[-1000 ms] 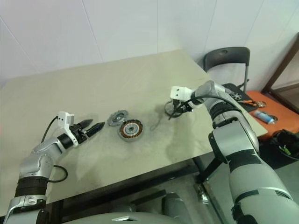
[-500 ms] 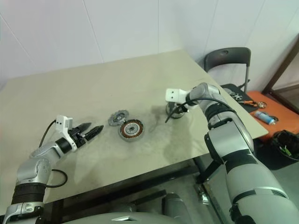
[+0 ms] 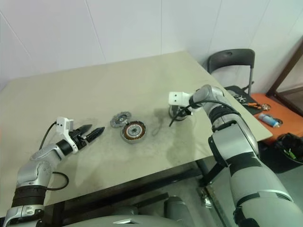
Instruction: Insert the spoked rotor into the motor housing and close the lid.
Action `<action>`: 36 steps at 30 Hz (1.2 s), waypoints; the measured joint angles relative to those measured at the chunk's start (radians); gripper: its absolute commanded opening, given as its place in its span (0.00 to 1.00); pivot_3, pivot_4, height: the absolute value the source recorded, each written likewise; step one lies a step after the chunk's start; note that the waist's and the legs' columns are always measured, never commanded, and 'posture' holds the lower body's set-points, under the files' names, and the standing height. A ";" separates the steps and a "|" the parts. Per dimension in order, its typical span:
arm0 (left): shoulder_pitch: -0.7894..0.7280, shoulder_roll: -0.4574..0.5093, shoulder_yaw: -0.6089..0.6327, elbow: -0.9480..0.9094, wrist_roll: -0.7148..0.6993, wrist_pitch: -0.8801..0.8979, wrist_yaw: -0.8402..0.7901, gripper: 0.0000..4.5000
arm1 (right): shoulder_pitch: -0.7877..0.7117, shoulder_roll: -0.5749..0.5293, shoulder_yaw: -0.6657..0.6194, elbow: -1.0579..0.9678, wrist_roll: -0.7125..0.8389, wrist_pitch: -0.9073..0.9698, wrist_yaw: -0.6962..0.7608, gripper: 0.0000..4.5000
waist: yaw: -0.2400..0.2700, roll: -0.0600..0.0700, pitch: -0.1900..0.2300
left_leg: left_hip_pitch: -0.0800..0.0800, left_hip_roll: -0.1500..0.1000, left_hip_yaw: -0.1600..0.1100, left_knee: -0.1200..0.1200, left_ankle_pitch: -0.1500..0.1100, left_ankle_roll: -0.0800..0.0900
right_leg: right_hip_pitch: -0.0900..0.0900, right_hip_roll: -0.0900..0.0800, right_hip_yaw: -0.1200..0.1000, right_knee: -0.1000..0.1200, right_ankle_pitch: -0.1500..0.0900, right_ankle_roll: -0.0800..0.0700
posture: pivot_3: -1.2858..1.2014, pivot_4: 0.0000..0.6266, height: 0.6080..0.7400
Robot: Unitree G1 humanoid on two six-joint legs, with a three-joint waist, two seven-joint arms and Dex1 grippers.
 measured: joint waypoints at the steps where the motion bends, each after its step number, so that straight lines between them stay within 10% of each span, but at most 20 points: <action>1: 0.000 0.000 0.000 0.000 0.000 0.000 0.001 1.00 | 0.004 0.000 0.001 -0.001 0.000 -0.003 -0.002 0.58 | 0.000 0.000 0.000 | 0.000 0.000 0.000 0.000 0.000 0.000 | 0.000 0.000 0.000 0.000 0.000 0.000 | 0.52 0.00 1.00; 16: 0.022 0.000 0.000 -0.018 0.001 -0.001 0.029 1.00 | 0.058 0.019 0.000 -0.011 0.003 -0.012 -0.086 0.58 | 0.000 -0.001 -0.001 | 0.021 0.000 -0.001 -0.001 -0.002 0.004 | 0.022 0.001 -0.001 -0.001 0.000 0.000 | 0.52 0.00 1.00; 23: 0.029 0.000 0.000 -0.019 0.001 -0.002 0.039 1.00 | 0.066 0.027 -0.020 -0.012 0.024 0.002 -0.064 0.15 | 0.001 -0.001 -0.001 | 0.021 0.000 -0.002 -0.001 -0.003 0.005 | 0.023 0.001 -0.001 -0.001 0.000 0.000 | 0.52 0.00 1.00; 36: 0.028 -0.010 -0.002 -0.019 0.011 -0.006 0.058 1.00 | 0.074 0.032 -0.018 -0.014 0.023 -0.003 -0.110 0.15 | 0.001 -0.001 -0.001 | 0.021 0.000 -0.002 -0.001 -0.003 0.004 | 0.022 0.001 -0.002 -0.001 0.000 0.000 | 0.52 0.00 1.00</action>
